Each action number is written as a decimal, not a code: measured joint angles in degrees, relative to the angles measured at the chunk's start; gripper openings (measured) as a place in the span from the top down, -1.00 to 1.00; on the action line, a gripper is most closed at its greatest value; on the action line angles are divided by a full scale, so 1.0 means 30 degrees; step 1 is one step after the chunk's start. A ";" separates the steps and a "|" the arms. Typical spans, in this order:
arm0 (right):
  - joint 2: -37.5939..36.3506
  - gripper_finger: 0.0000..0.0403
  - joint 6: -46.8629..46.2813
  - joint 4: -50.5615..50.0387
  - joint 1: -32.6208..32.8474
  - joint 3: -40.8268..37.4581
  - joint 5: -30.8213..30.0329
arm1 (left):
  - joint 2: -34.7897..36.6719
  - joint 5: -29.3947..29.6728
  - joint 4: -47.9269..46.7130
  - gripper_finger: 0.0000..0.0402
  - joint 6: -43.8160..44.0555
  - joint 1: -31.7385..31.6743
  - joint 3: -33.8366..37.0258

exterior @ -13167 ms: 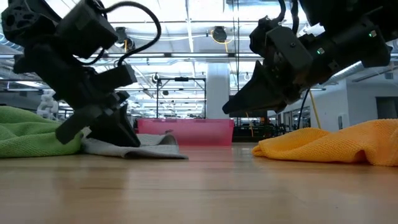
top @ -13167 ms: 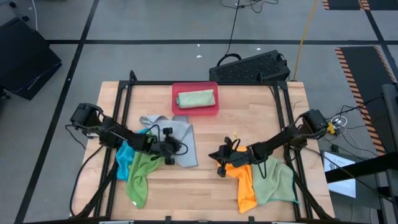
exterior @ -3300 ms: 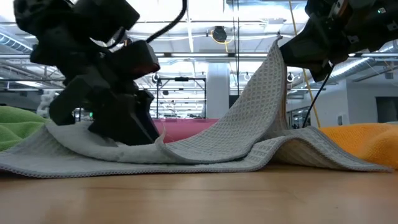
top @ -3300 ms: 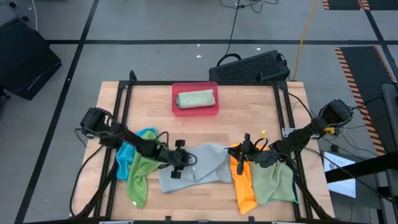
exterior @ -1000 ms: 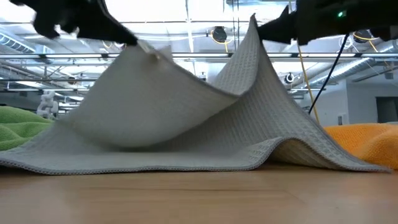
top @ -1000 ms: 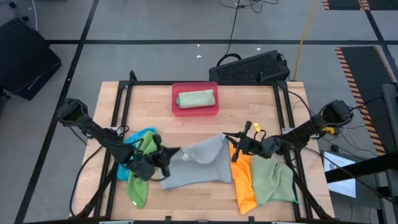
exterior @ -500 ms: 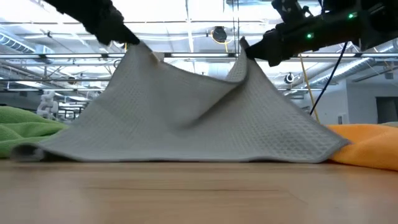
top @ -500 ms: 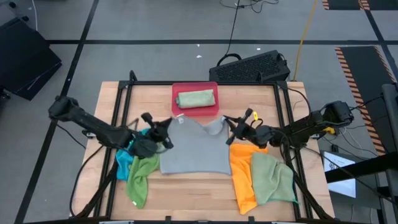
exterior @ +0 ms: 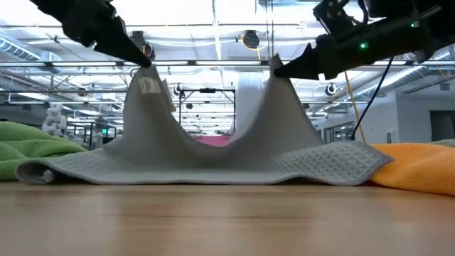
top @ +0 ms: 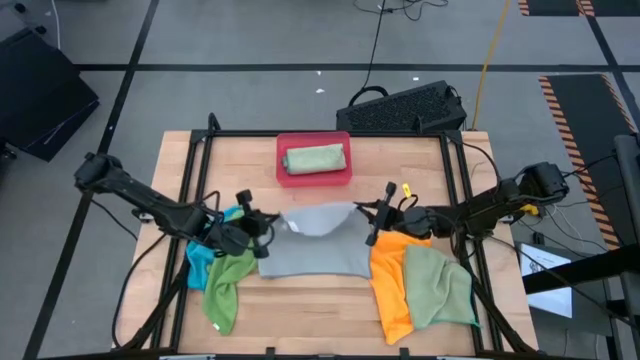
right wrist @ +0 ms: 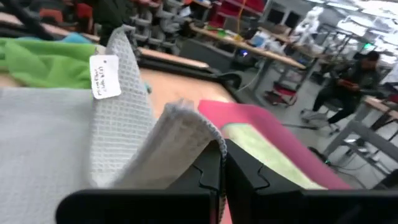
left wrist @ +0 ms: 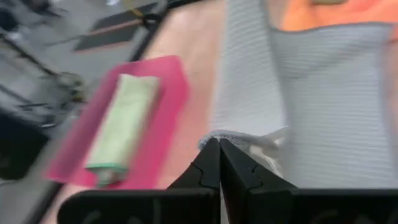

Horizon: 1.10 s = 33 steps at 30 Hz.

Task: Fold microfiber towels
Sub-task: Fold the gray towel

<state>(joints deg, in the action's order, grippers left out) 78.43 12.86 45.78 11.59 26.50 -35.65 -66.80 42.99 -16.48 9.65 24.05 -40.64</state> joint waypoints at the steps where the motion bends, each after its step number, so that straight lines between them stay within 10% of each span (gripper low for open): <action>1: -0.0002 0.98 -0.0191 -0.0170 0.0119 -0.0006 -0.0014 | -0.0153 -0.0650 -0.0023 0.99 0.0224 0.0030 -0.0007; 13: -0.0080 0.98 -0.3098 -0.2430 0.2183 -0.0006 0.2290 | -0.1978 -0.6367 0.0191 0.88 0.5223 0.0744 0.1750; 33: -0.0079 0.98 -0.4974 -0.3954 0.2029 -0.0013 0.3427 | -0.2806 -0.4329 0.1527 -0.03 0.1831 0.1937 0.2317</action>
<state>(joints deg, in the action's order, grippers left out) 78.20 -2.07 33.92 17.67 26.46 -25.36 -75.22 30.00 -11.90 15.15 29.86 -33.69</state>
